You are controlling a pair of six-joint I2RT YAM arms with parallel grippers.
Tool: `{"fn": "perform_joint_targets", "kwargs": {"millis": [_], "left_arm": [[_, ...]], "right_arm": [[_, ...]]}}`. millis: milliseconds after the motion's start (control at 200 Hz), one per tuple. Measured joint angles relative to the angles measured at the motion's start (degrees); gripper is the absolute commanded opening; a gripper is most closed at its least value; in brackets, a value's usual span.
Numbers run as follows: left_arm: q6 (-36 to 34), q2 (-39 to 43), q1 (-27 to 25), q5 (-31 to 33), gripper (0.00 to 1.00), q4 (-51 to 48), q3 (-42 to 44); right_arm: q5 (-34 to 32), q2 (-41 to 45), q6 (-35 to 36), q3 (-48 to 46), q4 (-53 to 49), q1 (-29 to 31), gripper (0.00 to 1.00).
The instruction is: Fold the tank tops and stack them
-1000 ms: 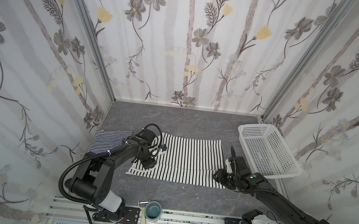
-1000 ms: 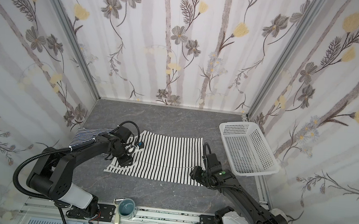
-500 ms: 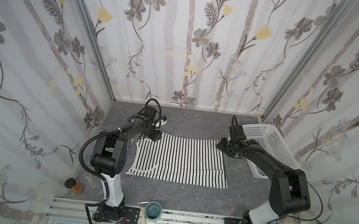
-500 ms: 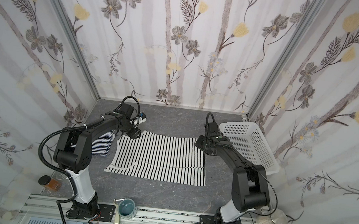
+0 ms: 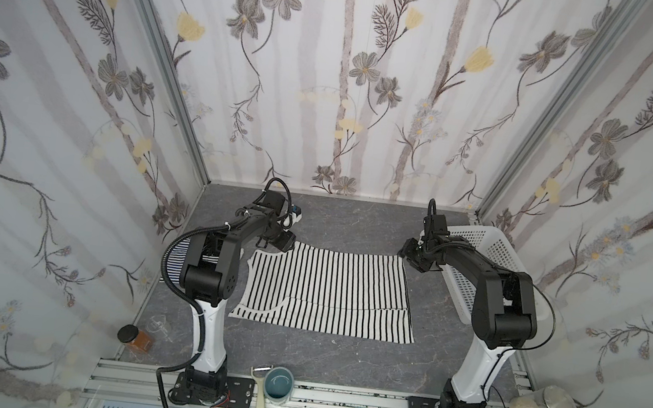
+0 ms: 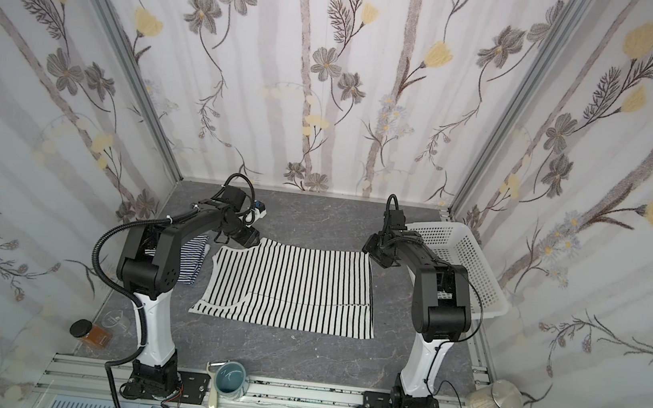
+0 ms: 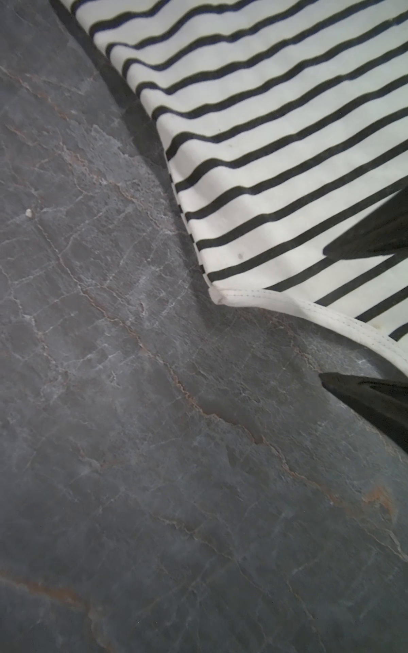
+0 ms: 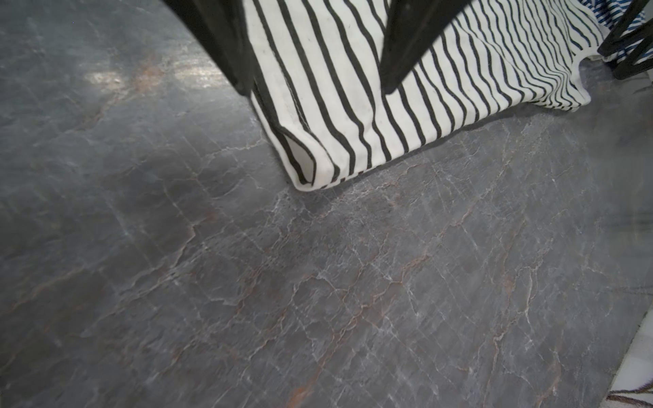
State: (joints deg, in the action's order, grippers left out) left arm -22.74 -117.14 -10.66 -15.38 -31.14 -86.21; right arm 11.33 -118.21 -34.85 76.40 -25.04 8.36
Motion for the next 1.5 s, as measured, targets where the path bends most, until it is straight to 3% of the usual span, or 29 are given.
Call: {"fn": "perform_joint_targets", "kwargs": {"millis": [370,525,665,1234,1504], "left_arm": [[0.2,-1.0,0.3,-0.1,0.54,1.1,-0.2],[0.3,-1.0,0.5,-0.1,0.54,1.3,0.1],[0.4,-1.4,0.6,-0.1,0.54,1.6,0.1],[1.1,-1.4,0.6,-0.1,0.54,2.2,0.7],[1.8,-0.4,0.7,0.2,0.55,2.2,0.7]], "right_arm": [[4.7,-0.2,4.7,-1.0,3.8,-2.2,0.96],[3.1,-1.1,6.8,3.8,2.8,-1.8,0.86],[0.7,-5.5,8.4,7.6,0.2,-1.2,0.67],[-0.2,-13.0,10.3,15.2,-5.9,1.5,0.37],[-1.2,-13.7,10.3,16.4,-8.3,1.7,0.36]]}}
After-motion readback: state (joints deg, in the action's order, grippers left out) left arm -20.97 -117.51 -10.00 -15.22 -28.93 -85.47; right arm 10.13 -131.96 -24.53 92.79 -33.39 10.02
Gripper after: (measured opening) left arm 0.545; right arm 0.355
